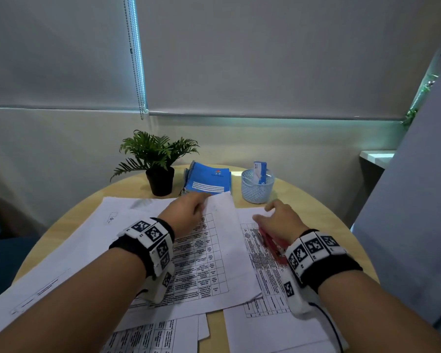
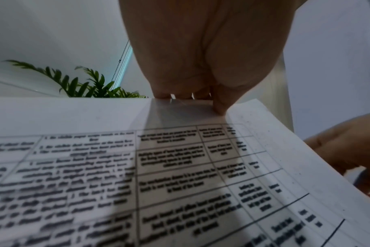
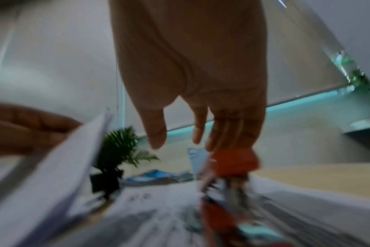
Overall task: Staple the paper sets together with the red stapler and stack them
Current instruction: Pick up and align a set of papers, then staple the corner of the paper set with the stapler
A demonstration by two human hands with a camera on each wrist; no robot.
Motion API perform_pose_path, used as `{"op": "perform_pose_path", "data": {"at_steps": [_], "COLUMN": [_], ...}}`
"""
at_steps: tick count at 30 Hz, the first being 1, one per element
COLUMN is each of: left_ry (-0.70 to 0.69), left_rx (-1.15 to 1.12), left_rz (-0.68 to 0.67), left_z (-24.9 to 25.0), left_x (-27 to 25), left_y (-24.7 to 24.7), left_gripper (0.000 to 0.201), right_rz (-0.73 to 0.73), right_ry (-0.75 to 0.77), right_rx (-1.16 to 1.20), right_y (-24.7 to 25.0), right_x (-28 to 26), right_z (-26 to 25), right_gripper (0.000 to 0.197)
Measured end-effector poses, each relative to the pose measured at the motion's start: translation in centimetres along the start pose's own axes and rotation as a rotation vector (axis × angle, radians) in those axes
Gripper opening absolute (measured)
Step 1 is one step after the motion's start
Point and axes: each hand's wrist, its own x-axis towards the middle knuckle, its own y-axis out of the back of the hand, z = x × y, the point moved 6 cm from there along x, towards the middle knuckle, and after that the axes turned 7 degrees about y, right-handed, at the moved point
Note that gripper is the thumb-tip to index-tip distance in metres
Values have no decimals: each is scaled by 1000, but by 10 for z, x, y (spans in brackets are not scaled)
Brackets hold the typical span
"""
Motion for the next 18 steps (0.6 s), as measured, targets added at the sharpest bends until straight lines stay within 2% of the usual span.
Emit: {"op": "perform_pose_path", "data": {"at_steps": [2, 4, 7, 10, 12, 14, 16, 18], "left_ry": [18, 33, 36, 54, 56, 57, 61, 51], "left_rx": [37, 59, 78, 91, 94, 97, 89, 78], "left_rz": [-21, -40, -43, -56, -71, -72, -67, -54], "left_z": [-3, -4, -6, -6, -3, -2, -2, -2], "left_x": [0, 0, 3, 6, 4, 3, 2, 1], "left_y": [-7, -12, -15, -16, -18, -18, -16, -14], "left_gripper": [34, 37, 42, 45, 45, 45, 45, 45], "right_rz": [-111, -269, -289, -245, -223, -167, -44, 81], "right_ry": [-86, -59, -29, -73, -94, -110, -99, -27], "right_rx": [-212, -407, -480, -480, -408, -234, 66, 363], "right_y": [-8, -21, -27, -23, -23, -23, -16, -8], "right_x": [5, 2, 1, -3, -3, 6, 12, 16], "right_z": [16, 18, 16, 14, 15, 19, 18, 11], "right_gripper": [57, 48, 45, 48, 46, 43, 43, 45]}}
